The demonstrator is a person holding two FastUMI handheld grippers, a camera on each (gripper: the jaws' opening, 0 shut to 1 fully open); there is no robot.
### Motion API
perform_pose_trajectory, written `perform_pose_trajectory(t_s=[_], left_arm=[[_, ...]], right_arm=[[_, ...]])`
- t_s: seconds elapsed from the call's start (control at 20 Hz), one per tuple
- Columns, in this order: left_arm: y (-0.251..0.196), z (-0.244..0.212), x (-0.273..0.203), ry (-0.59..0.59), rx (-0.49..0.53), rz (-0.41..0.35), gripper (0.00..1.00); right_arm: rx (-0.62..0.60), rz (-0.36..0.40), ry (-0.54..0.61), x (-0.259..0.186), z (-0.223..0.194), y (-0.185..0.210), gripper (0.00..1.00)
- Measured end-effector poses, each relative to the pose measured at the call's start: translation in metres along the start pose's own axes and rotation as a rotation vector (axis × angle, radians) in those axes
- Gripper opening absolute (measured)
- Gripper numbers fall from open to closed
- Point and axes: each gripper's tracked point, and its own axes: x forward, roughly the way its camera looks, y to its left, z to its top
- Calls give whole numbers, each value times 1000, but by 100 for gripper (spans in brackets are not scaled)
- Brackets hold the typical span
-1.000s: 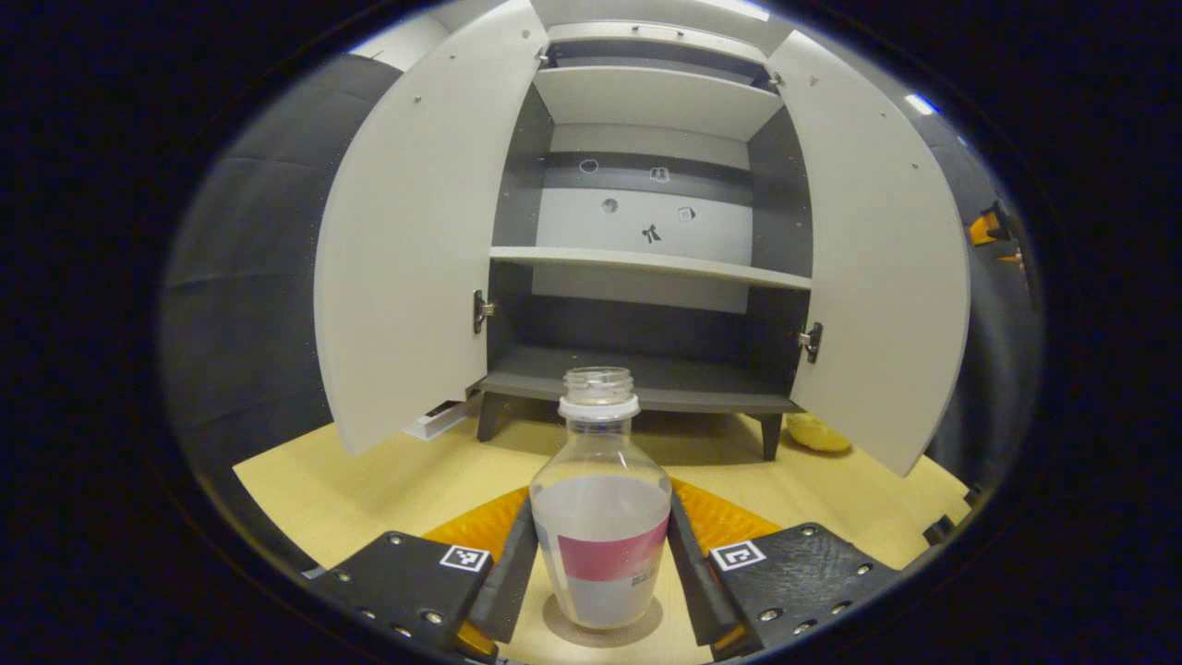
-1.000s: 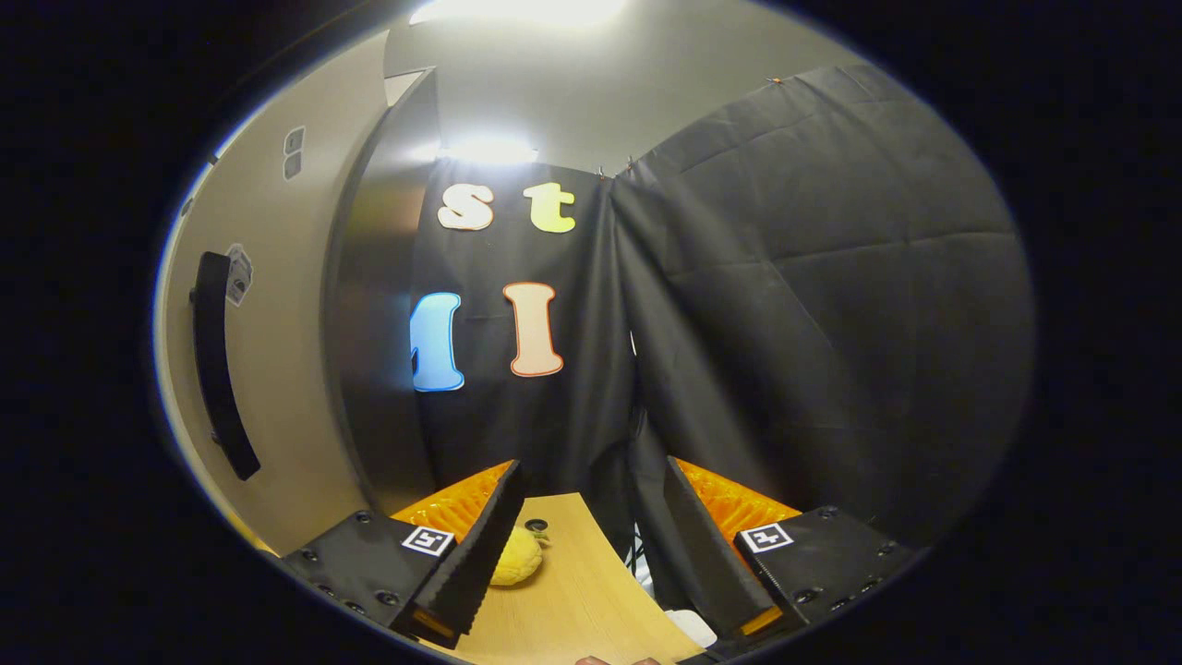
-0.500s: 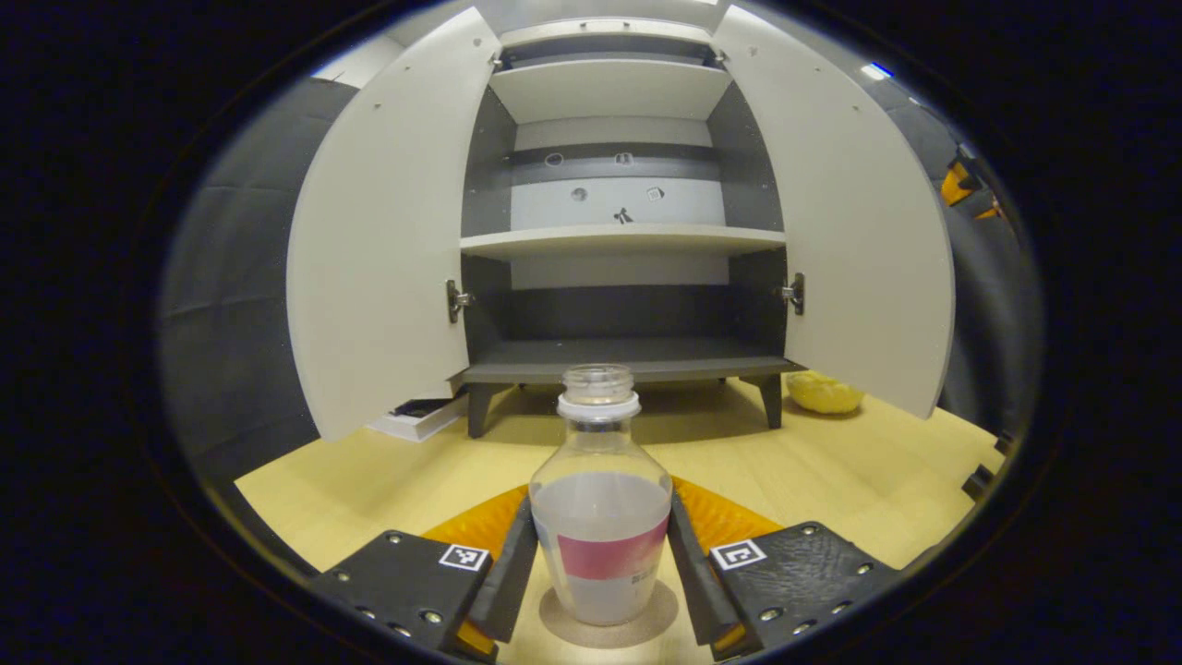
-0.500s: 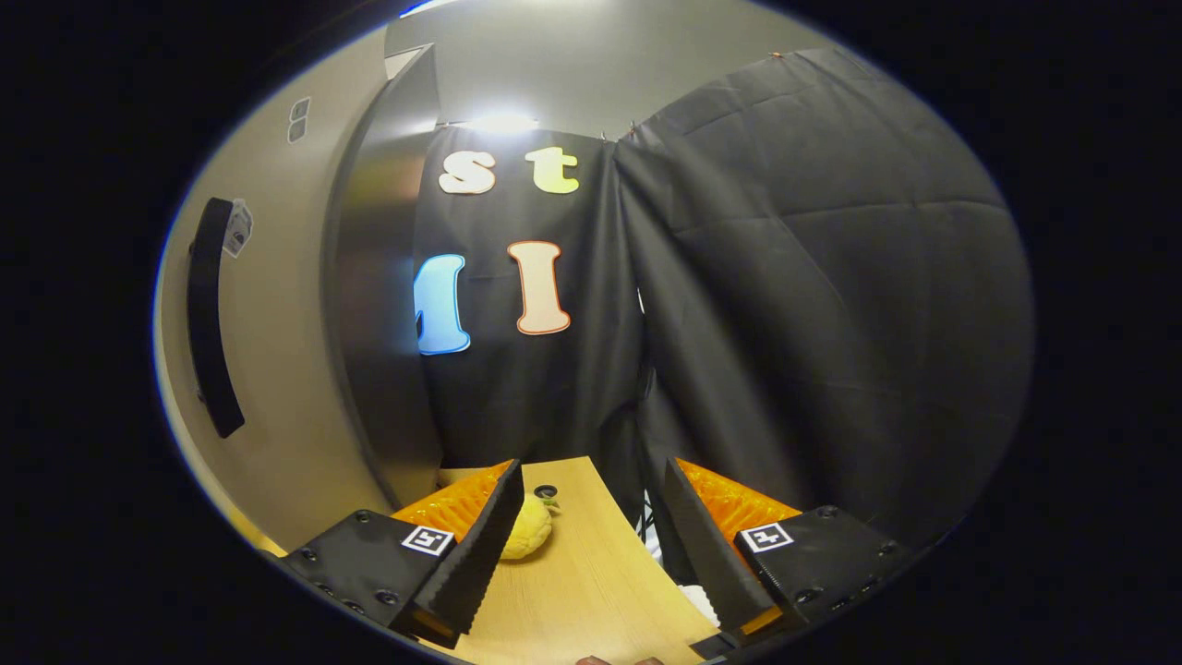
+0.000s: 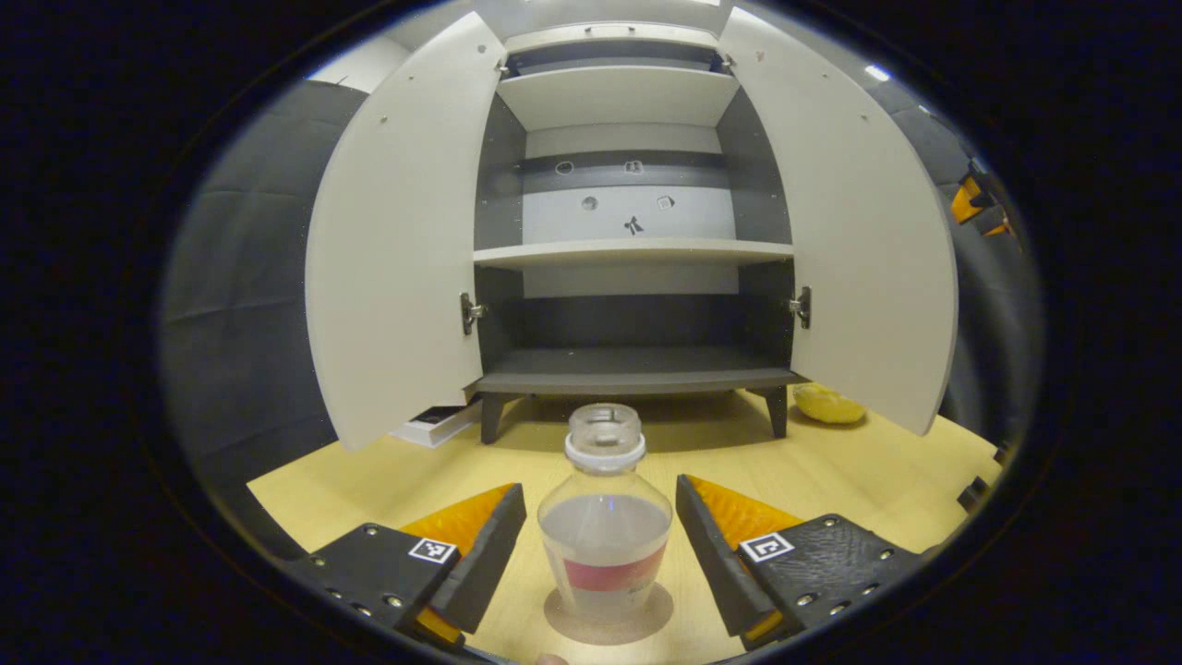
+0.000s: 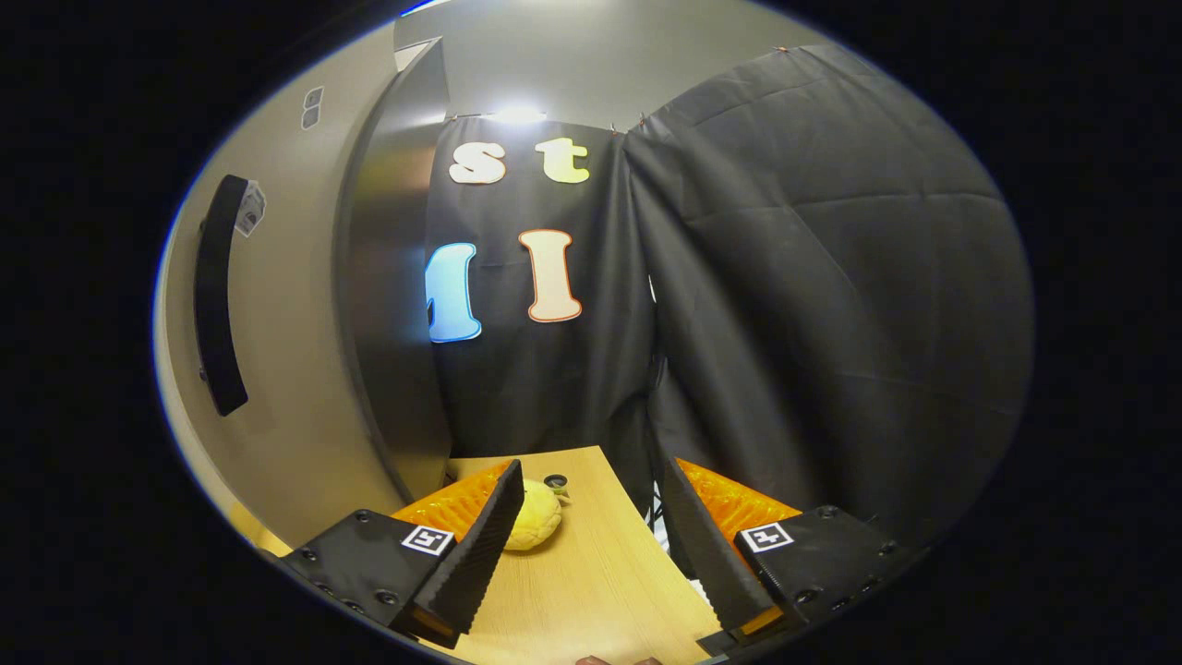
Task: Grasp the bottle in the cabinet with the left hand and place it on the coaster, then close the right door with the right hand and the left door with the left hand.
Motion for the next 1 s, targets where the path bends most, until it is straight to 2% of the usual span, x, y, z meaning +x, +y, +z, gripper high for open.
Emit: perform_pose_trajectory(t_s=[0.05,0.1,0.25,0.3,0.35,0.4,0.45,0.5,0.6,0.65,0.8,0.85,0.9,0.95,1.0], left_arm=[[3,10,-4,-12,13,13,89],[5,23,-8,-30,24,23,95],[-2,62,-24,-65,30,-1,95],[-3,74,-30,-63,20,5,95],[-1,86,-38,-53,-9,26,95],[-3,98,-46,-43,-44,35,95],[-6,114,-55,-44,-69,43,95],[-6,131,-64,-54,-76,57,95],[2,163,-79,-75,-61,101,95],[4,179,-86,-88,-52,109,95],[7,217,-100,-97,-35,85,95],[10,228,-104,-97,-26,84,95],[14,239,-109,-101,-18,89,100],[19,250,-115,-104,-13,95,100],[23,259,-117,-104,-15,102,89]], right_arm=[[5,0,-4,-1,1,0,97],[15,0,-12,-2,3,0,97],[44,-7,-28,-5,2,1,97],[51,-1,-32,-7,1,3,97],[64,5,-44,-12,2,6,92],[84,6,-61,-18,5,7,97],[106,15,-73,-22,6,10,92],[120,24,-80,-28,4,14,97],[135,46,-85,-38,0,23,97],[138,63,-83,-42,-4,28,92],[140,97,-68,-48,-10,34,97],[145,101,-62,-48,-10,35,92],[156,106,-61,-49,-7,35,97],[169,113,-64,-51,-2,37,97],[181,117,-70,-52,2,38,97]])
